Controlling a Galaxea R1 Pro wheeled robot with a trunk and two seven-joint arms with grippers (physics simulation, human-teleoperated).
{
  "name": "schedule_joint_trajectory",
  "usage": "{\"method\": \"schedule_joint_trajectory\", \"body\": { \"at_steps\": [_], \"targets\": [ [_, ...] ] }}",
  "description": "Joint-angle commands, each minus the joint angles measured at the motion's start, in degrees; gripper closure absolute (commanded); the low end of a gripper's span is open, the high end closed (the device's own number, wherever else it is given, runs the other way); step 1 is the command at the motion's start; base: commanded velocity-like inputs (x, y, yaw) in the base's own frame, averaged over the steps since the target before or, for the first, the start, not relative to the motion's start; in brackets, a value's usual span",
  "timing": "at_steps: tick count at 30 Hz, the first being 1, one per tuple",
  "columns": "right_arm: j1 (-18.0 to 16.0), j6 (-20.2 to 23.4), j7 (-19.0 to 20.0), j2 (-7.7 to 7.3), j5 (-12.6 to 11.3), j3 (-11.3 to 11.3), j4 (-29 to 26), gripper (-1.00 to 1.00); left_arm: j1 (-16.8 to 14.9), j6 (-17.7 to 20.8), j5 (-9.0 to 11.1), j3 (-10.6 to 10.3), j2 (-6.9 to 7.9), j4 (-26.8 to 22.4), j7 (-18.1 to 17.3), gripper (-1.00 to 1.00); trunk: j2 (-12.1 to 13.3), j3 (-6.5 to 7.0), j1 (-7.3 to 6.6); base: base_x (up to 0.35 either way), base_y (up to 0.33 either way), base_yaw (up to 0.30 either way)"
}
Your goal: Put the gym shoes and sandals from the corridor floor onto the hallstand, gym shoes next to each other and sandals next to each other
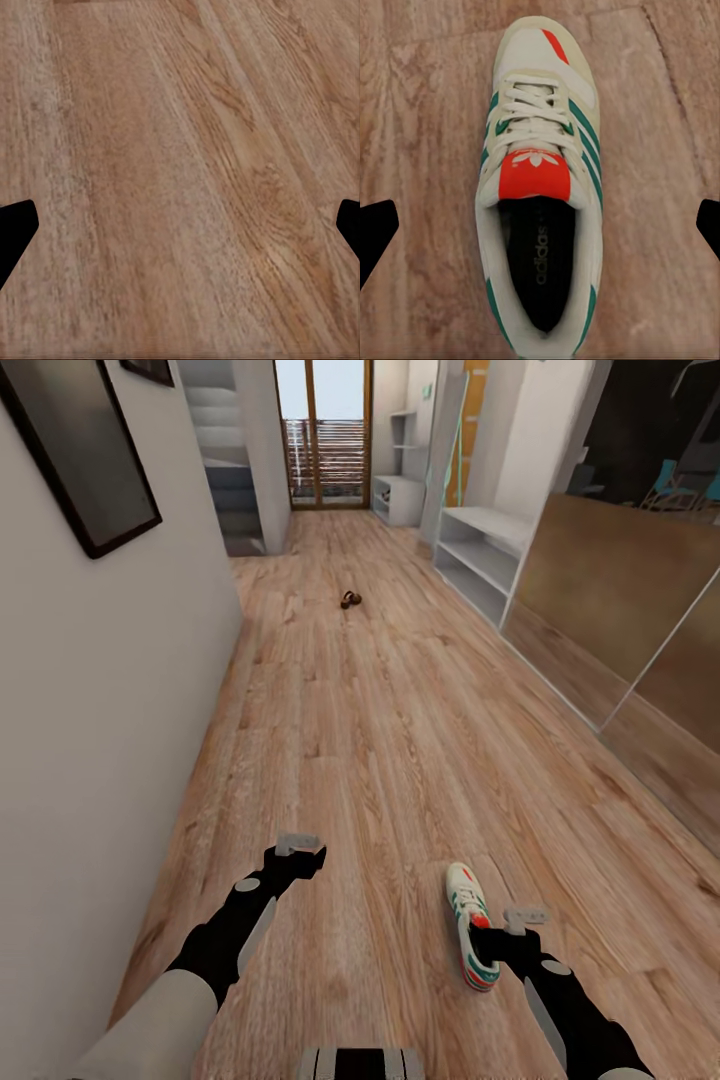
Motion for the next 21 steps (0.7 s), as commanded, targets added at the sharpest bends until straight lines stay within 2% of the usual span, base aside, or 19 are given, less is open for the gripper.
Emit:
{"method": "schedule_joint_trajectory", "body": {
  "at_steps": [1,14,21],
  "targets": [
    [-0.01,0.33,0.37,0.03,0.01,-0.21,-0.10,-1.00,-0.01,0.36,0.33,-0.01,0.02,-0.10,-0.13,-1.00,-0.03,-0.36,0.01,0.000,0.000,-0.003],
    [-0.01,-0.06,0.32,0.03,0.02,-0.21,3.44,-1.00,0.07,0.34,0.33,0.05,0.08,-0.04,-0.25,-1.00,-0.21,-4.43,0.34,0.000,0.000,0.000],
    [-0.01,-6.26,0.31,0.03,0.10,-0.20,7.09,-1.00,0.08,0.23,0.33,0.08,0.08,0.07,-0.26,-1.00,-0.30,-6.62,0.53,0.000,0.000,0.000]
  ]
}}
